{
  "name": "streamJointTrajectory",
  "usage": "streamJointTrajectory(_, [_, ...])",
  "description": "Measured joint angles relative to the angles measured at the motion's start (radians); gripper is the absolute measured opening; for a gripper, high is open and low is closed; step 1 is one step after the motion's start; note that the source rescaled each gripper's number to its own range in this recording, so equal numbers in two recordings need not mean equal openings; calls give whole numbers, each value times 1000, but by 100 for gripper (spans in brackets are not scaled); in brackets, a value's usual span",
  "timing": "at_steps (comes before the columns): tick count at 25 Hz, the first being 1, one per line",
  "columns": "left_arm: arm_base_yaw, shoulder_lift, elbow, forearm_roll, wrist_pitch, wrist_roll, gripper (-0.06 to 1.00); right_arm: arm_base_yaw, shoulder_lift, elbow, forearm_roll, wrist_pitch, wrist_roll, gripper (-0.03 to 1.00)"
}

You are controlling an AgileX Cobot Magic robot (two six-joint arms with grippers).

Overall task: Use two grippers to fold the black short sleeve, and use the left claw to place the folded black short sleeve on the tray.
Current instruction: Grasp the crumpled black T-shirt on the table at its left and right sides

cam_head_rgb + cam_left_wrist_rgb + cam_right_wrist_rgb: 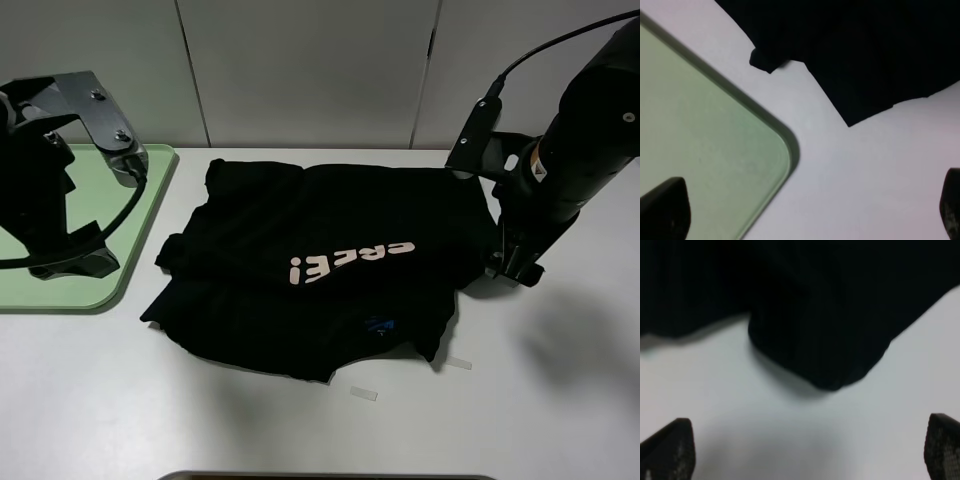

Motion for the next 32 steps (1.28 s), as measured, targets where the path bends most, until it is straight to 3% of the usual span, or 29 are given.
streamJointTrajectory(5, [0,68,-4,6,-60,0,100,0,28,-3,3,-97,6,100])
streamJointTrajectory(17, [0,163,-4,9,-216,0,100,0,179,-3,4,-161,25,100])
streamJointTrajectory(26, [0,169,-4,9,-284,0,100,0,253,-3,-162,-217,159,100])
streamJointTrajectory(32, [0,169,-4,9,-287,0,100,0,280,-3,-187,-211,187,97])
